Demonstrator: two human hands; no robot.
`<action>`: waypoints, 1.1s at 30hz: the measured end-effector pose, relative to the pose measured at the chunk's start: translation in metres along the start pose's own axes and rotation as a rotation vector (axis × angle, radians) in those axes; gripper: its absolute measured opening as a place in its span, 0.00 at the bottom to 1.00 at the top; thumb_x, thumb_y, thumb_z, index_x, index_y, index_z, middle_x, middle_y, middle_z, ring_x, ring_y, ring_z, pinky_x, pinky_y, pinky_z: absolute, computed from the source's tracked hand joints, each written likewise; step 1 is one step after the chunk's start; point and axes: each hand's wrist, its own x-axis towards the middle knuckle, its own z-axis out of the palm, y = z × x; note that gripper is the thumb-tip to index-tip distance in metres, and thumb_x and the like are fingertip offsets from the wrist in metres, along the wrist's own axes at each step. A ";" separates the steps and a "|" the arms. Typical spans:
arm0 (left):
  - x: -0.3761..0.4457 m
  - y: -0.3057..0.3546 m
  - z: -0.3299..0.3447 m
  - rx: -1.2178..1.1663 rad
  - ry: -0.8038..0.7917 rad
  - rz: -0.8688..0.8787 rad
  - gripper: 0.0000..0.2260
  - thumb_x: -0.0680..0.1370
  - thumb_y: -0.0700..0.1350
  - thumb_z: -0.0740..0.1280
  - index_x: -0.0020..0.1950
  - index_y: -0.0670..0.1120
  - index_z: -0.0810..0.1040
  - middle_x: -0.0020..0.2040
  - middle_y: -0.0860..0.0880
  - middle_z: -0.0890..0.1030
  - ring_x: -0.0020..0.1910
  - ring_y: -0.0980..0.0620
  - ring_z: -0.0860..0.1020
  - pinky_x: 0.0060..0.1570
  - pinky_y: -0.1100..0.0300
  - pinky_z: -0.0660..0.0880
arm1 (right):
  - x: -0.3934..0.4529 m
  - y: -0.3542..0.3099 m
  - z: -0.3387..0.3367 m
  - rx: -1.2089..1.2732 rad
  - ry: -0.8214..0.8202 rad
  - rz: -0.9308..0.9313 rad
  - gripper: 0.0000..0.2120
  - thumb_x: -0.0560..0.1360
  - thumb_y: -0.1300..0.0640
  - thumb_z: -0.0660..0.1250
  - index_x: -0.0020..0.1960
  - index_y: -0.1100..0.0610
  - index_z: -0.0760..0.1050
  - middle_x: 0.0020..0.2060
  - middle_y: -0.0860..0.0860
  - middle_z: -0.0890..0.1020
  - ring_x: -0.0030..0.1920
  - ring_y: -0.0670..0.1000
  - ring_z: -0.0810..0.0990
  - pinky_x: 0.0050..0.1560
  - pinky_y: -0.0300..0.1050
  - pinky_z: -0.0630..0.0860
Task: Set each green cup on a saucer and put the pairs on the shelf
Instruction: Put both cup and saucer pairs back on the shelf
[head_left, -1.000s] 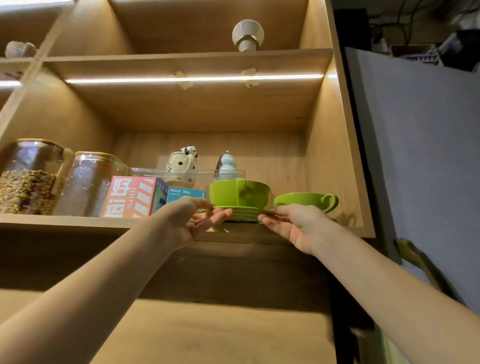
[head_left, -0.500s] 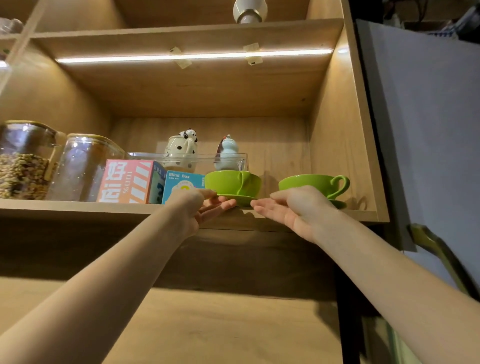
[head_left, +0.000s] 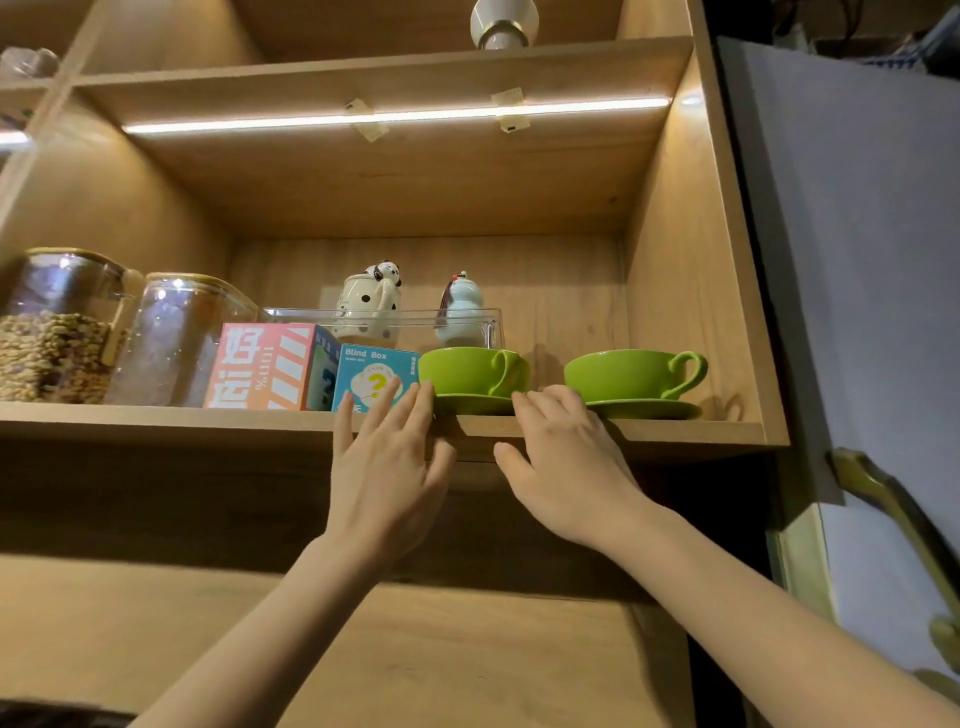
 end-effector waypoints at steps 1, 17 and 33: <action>-0.001 -0.001 0.003 -0.001 -0.021 0.001 0.34 0.68 0.58 0.37 0.74 0.51 0.52 0.76 0.51 0.58 0.75 0.54 0.49 0.71 0.52 0.35 | 0.000 0.000 0.001 -0.012 -0.007 0.008 0.26 0.78 0.49 0.52 0.74 0.57 0.55 0.72 0.51 0.64 0.73 0.51 0.55 0.73 0.49 0.55; 0.008 0.010 -0.001 -0.190 -0.010 -0.087 0.30 0.68 0.54 0.49 0.70 0.46 0.61 0.74 0.46 0.62 0.75 0.50 0.51 0.72 0.50 0.39 | -0.011 -0.022 0.006 -0.019 0.053 -0.140 0.30 0.77 0.51 0.54 0.76 0.54 0.46 0.75 0.54 0.58 0.75 0.52 0.55 0.74 0.46 0.53; -0.011 0.017 0.007 -0.188 0.027 0.069 0.35 0.65 0.60 0.46 0.73 0.56 0.50 0.76 0.53 0.55 0.74 0.57 0.48 0.71 0.56 0.40 | -0.003 0.002 0.004 -0.077 -0.050 -0.050 0.30 0.77 0.51 0.54 0.75 0.58 0.47 0.75 0.55 0.58 0.75 0.54 0.53 0.75 0.48 0.49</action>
